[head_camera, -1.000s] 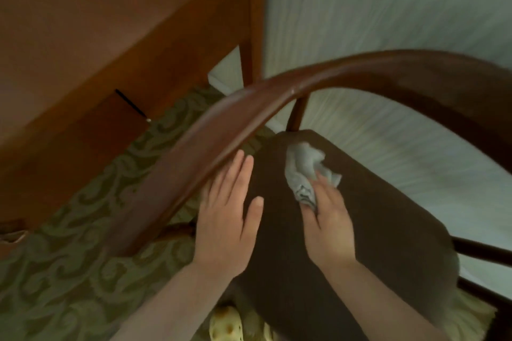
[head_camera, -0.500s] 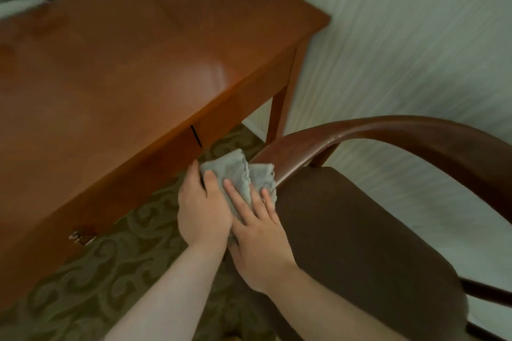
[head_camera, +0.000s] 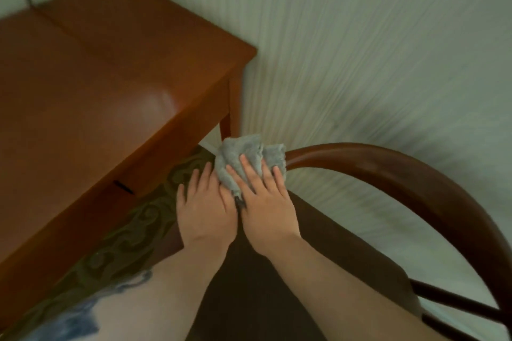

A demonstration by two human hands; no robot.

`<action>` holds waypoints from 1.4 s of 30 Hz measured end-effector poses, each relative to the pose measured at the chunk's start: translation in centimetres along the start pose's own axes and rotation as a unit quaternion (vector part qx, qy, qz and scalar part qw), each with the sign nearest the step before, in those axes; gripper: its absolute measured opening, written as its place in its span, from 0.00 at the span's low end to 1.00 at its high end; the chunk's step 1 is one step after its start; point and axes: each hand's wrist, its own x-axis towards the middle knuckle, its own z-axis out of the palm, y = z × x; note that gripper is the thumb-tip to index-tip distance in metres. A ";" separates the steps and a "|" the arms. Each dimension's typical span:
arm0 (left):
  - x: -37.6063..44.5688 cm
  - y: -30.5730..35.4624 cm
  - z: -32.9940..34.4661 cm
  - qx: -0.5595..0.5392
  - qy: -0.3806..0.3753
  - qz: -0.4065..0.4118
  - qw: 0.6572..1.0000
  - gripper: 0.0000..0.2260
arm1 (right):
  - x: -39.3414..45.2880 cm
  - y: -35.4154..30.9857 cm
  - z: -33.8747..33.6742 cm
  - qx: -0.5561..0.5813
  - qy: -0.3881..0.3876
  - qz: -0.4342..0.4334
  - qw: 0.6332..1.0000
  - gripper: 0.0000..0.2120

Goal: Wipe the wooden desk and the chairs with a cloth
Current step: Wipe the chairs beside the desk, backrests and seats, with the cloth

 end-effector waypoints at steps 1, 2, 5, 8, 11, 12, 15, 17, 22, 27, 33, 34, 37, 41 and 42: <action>0.0 0.5 -0.2 0.008 -0.011 -0.010 1.000 0.24 | 0.2 1.2 -0.6 -0.014 -0.012 -0.030 0.999 0.32; 0.1 1.0 -0.3 0.014 -0.020 -0.019 1.000 0.25 | 0.4 2.1 -1.2 -0.024 -0.022 -0.052 0.998 0.32; 0.2 1.3 -0.8 0.037 -0.032 -0.037 0.998 0.25 | 0.6 1.9 -1.5 -0.015 -0.029 -0.043 0.999 0.32; 0.0 1.5 -1.2 0.041 -0.046 -0.042 0.997 0.27 | 0.6 0.7 -0.7 -0.006 -0.033 -0.010 0.999 0.32; 0.2 1.7 -1.7 0.034 -0.053 -0.036 0.997 0.28 | 0.7 0.7 -0.6 0.003 -0.024 -0.006 1.000 0.33; 0.2 1.7 -1.7 0.029 -0.055 -0.035 0.997 0.28 | 0.7 0.8 -0.5 0.003 -0.018 -0.002 1.000 0.33; 0.1 1.4 -1.5 0.017 -0.058 -0.036 0.998 0.28 | 0.6 1.0 -0.5 -0.005 -0.016 -0.019 1.000 0.34; 0.2 1.3 -1.3 0.004 -0.047 -0.030 0.998 0.27 | 0.4 3.1 -1.0 -0.041 -0.011 -0.084 0.996 0.36; 0.0 1.1 -1.2 -0.026 -0.012 -0.008 1.000 0.27 | -2.3 12.5 -4.5 -0.034 0.103 0.200 0.974 0.34; 2.5 7.2 -2.0 -0.063 -0.050 0.038 0.996 0.24 | 0.6 7.3 -4.7 0.053 0.112 0.322 0.939 0.30; 5.1 13.8 -2.0 -0.062 -0.076 0.182 0.978 0.27 | -3.3 13.1 -6.0 -0.035 0.079 0.216 0.973 0.32; 5.0 14.7 -1.9 -0.075 -0.080 0.203 0.973 0.26 | -5.1 14.8 -6.2 -0.037 0.112 0.278 0.953 0.32; 4.5 17.3 -1.6 -0.096 -0.066 0.215 0.970 0.25 | -11.1 18.9 -7.1 0.028 0.190 0.532 0.825 0.27; 2.8 19.0 -1.0 -0.104 -0.023 0.196 0.975 0.22 | -11.5 17.8 -6.9 0.109 0.217 0.640 0.729 0.28; 2.5 19.8 -1.0 -0.100 -0.030 0.210 0.972 0.22 | -10.4 17.0 -6.8 0.113 0.211 0.605 0.760 0.29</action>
